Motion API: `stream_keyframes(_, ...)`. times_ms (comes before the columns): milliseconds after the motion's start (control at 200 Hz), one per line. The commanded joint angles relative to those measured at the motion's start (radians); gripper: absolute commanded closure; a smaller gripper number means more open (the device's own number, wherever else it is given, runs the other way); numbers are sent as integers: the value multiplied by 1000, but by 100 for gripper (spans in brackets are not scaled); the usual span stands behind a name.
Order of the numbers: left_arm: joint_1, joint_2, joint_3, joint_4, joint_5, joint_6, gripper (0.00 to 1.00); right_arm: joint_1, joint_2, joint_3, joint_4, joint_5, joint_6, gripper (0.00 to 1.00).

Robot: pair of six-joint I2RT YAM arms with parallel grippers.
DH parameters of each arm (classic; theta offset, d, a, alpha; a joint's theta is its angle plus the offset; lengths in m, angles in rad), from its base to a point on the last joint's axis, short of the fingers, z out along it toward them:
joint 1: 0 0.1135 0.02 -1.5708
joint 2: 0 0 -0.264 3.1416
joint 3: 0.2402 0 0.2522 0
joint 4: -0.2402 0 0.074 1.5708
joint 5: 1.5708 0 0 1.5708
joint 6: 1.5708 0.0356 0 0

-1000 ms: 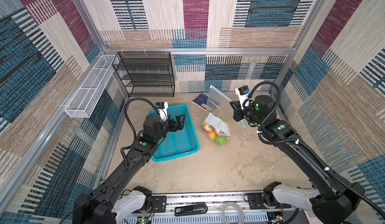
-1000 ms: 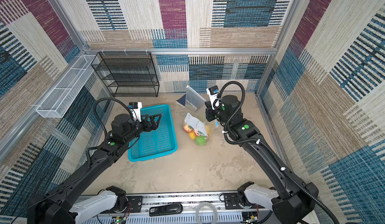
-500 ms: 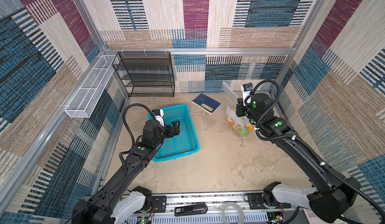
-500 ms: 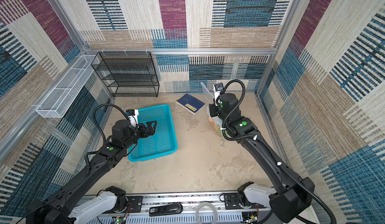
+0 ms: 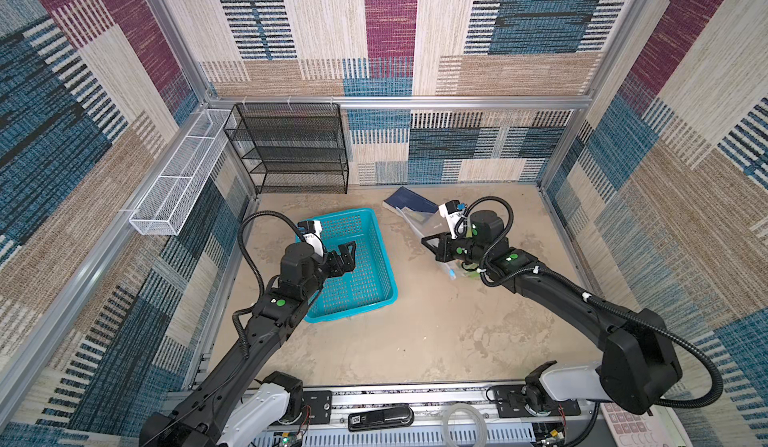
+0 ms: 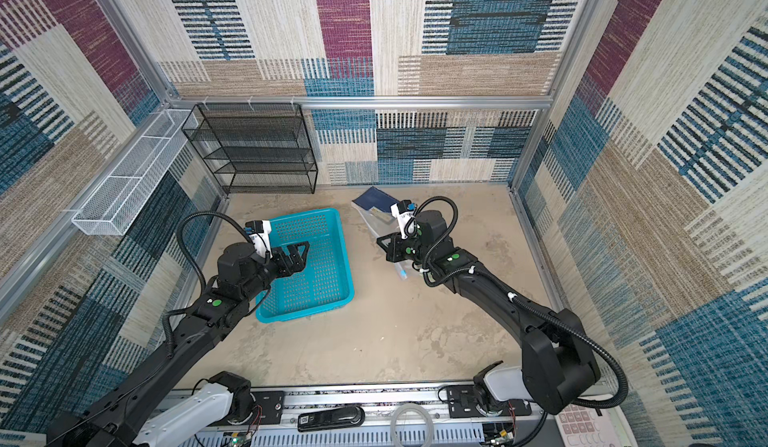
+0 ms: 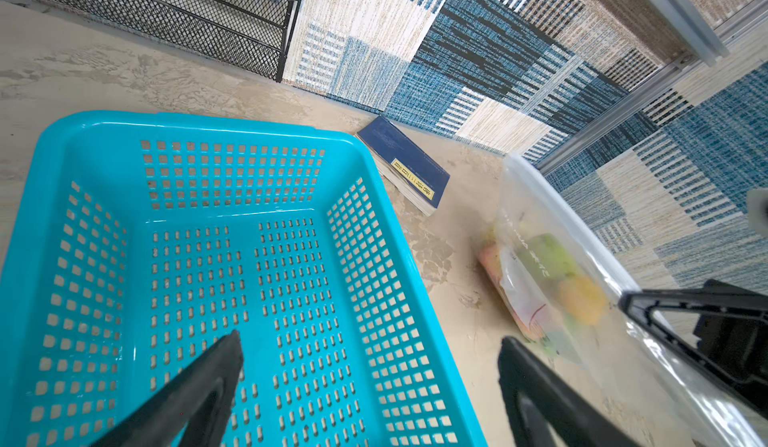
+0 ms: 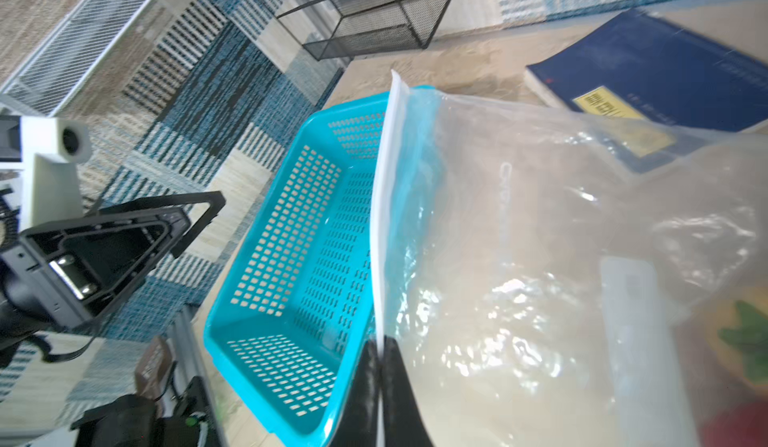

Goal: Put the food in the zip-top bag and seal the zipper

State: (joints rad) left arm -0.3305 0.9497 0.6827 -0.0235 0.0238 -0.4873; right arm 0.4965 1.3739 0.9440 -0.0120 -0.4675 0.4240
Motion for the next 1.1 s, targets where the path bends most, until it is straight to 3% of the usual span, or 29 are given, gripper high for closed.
stream_keyframes(0, 5, -9, -6, -18, -39, -9, 2, 26, 10, -20, 176, -110, 98, 100)
stream_keyframes(290, 21, -6, -24, -10, -51, -26, 2, 168, 148, -48, 343, -110, 220, 100)
stream_keyframes(526, 31, -14, -31, -39, -55, -17, 2, 228, 242, -16, 378, -112, 257, 99)
stream_keyframes(581, 34, -17, -34, -43, -60, -14, 1, 231, 243, -2, 374, -110, 249, 91)
stream_keyframes(741, 52, -23, -36, -65, -91, 2, 1, 232, 216, 92, 265, -81, 145, 41)
stream_keyframes(791, 63, -25, -32, -76, -107, 4, 1, 231, 200, 128, 206, -54, 94, 31)
stream_keyframes(972, 111, -25, -25, -126, -203, 28, 1, 212, 140, 225, 11, 163, -104, 21)
stream_keyframes(1097, 166, -13, -31, -152, -329, 58, 1, 131, 95, 205, -57, 289, -180, 19)
